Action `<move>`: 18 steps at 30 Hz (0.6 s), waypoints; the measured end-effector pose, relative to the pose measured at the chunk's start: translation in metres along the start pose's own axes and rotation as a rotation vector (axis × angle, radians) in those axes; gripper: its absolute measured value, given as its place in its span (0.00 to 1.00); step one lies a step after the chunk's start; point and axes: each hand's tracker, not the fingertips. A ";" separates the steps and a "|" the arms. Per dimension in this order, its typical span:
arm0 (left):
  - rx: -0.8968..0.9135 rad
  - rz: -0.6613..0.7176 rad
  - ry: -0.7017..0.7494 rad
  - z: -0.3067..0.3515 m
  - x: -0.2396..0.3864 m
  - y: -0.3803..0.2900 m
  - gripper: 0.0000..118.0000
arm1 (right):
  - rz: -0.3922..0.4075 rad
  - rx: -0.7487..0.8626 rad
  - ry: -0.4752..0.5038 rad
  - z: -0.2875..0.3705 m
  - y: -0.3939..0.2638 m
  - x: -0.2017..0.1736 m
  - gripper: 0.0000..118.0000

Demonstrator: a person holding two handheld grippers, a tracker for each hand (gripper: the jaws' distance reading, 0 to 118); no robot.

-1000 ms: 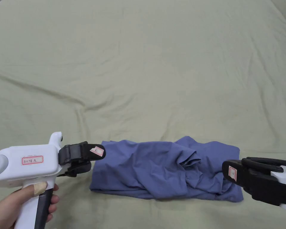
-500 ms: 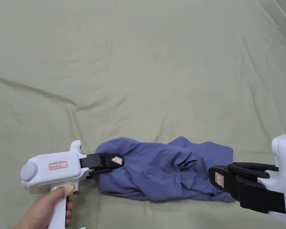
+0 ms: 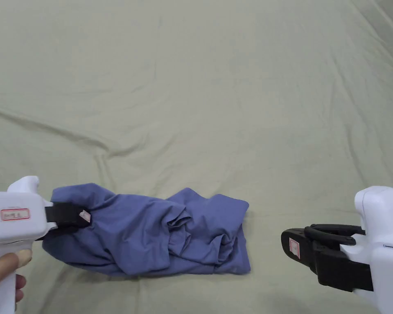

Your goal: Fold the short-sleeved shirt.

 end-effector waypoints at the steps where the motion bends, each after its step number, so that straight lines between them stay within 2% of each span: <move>1: 0.014 -0.026 0.013 0.001 0.022 -0.005 0.05 | -0.001 -0.006 -0.006 -0.003 -0.001 0.000 0.03; 5: 0.038 -0.233 0.174 -0.024 0.121 -0.036 0.05 | -0.028 -0.029 -0.012 -0.009 -0.004 0.003 0.03; 7: 0.023 -0.314 0.158 -0.052 0.155 -0.051 0.05 | -0.033 -0.032 -0.017 -0.008 -0.006 0.008 0.03; 11: -0.047 -0.369 0.101 -0.109 0.211 -0.086 0.05 | -0.033 -0.040 -0.036 -0.003 -0.010 0.012 0.03; 13: -0.063 -0.375 0.114 -0.132 0.222 -0.101 0.09 | -0.035 -0.040 -0.042 0.000 -0.012 0.016 0.03; 14: -0.051 -0.395 0.138 -0.139 0.226 -0.107 0.16 | -0.039 -0.041 -0.045 0.000 -0.013 0.017 0.03; 15: 0.010 -0.427 0.123 -0.136 0.228 -0.110 0.42 | -0.045 -0.042 -0.048 0.000 -0.015 0.020 0.03; 16: 0.025 -0.434 0.032 -0.135 0.224 -0.110 0.70 | -0.051 -0.044 -0.051 0.000 -0.016 0.022 0.03; 17: 0.003 -0.377 -0.119 -0.136 0.218 -0.108 0.94 | -0.057 -0.045 -0.054 -0.001 -0.017 0.024 0.03; 18: -0.080 -0.292 -0.269 -0.134 0.213 -0.105 1.00 | -0.062 -0.046 -0.055 -0.001 -0.017 0.026 0.03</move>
